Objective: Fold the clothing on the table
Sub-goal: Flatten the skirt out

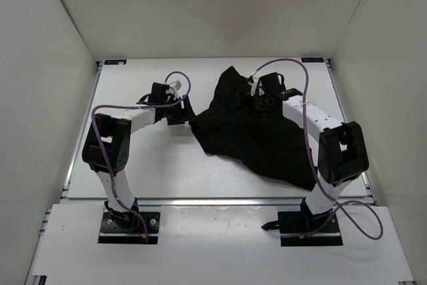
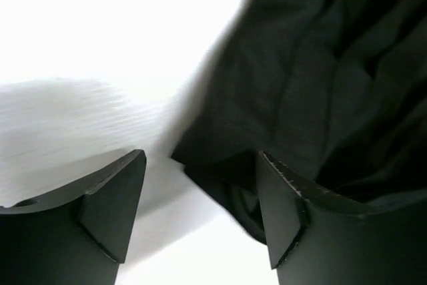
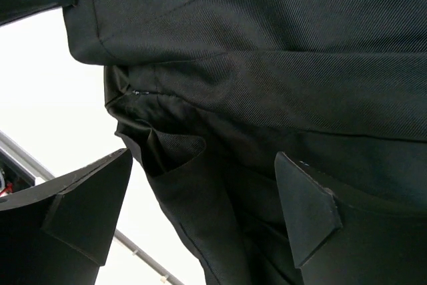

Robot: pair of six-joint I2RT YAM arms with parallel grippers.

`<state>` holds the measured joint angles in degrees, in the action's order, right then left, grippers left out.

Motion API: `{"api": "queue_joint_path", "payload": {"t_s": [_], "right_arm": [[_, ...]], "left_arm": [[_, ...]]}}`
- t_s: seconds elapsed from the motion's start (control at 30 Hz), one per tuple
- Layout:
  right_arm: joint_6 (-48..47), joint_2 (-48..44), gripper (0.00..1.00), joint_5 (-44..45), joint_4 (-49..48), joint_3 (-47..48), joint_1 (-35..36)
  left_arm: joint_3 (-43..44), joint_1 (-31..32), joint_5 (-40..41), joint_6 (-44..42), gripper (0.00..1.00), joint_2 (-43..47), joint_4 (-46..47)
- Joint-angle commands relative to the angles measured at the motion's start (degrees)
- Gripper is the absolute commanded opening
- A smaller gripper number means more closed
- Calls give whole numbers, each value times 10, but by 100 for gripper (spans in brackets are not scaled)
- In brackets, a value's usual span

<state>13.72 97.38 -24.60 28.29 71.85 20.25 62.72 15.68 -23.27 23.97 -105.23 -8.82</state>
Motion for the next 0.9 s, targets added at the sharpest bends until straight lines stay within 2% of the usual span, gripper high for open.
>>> {"api": "queue_joint_path", "payload": {"t_s": [0.0,0.2,0.33,0.4,0.43,0.57,0.6,0.63,0.67,0.73,0.8,0.87], "right_arm": [[-20,6,82,7,7,31,8],[-18,10,71,6,10,29,16],[-18,10,70,10,10,26,21],[-18,9,67,9,8,24,17],[-13,9,66,8,7,26,17],[-10,14,48,1,5,28,15],[-11,14,41,1,5,26,15],[-10,16,33,0,8,29,18],[-11,15,29,0,4,29,14],[-9,22,9,-4,13,39,8],[-18,32,0,-2,32,64,4],[-37,37,0,15,57,119,0]], "left_arm": [[7,-4,21,-25,74,10,-8],[7,2,-5,-11,73,-5,20],[17,-3,-41,4,70,-18,33],[18,-4,-54,6,60,-30,31],[19,-1,-57,5,58,-29,29],[14,-1,-75,18,37,-34,52],[16,-4,-71,23,25,-37,48],[24,-2,-67,24,8,-42,40],[34,0,-64,26,0,-44,34],[41,4,-57,28,0,-38,25],[41,4,-36,31,0,-24,29],[29,-3,-10,34,0,2,32]]}}
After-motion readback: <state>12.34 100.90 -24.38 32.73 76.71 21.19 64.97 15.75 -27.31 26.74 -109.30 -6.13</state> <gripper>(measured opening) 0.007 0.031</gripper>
